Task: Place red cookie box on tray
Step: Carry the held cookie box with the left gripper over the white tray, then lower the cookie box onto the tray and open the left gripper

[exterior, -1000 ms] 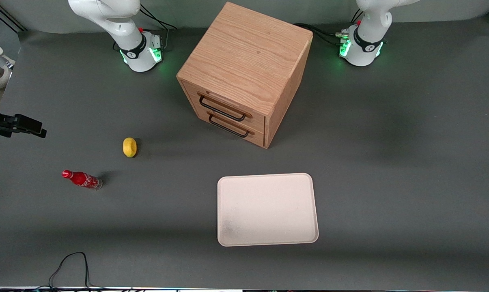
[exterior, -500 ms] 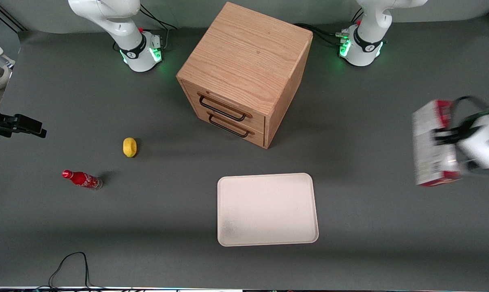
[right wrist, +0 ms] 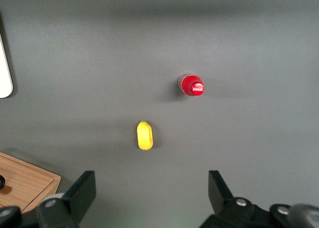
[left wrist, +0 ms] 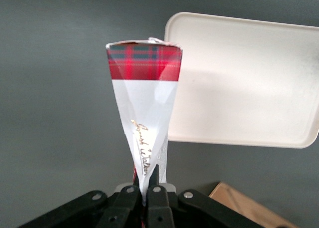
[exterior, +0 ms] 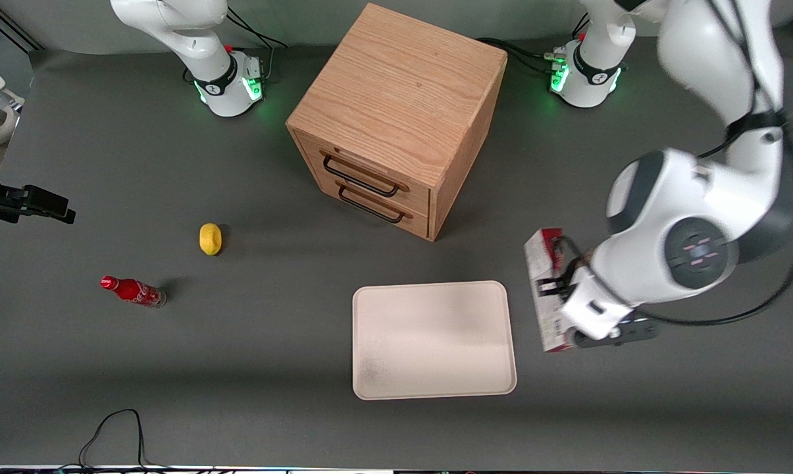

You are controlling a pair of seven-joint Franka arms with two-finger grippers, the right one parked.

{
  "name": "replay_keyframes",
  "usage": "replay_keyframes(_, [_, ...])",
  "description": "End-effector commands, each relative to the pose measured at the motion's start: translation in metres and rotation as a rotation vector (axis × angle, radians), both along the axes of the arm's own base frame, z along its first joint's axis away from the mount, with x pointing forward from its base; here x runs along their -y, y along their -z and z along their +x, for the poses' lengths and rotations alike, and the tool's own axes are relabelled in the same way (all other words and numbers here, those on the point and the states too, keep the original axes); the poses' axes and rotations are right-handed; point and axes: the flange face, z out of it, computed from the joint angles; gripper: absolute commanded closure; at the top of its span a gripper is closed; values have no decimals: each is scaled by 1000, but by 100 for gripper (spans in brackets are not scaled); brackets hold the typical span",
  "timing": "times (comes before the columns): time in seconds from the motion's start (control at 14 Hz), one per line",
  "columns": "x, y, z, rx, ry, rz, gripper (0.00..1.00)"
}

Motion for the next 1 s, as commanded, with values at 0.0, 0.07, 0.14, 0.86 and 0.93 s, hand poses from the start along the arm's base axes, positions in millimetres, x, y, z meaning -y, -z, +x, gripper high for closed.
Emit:
replay_keyframes(0.0, [10, 28, 15, 11, -41, -14, 100])
replay_keyframes(0.07, [14, 44, 19, 14, -51, -18, 100])
replay_keyframes(0.14, [19, 60, 22, 15, -56, -21, 100])
replay_keyframes(0.86, [42, 149, 34, 78, -70, 0, 100])
replay_keyframes(0.93, [42, 152, 35, 79, -70, -1, 100])
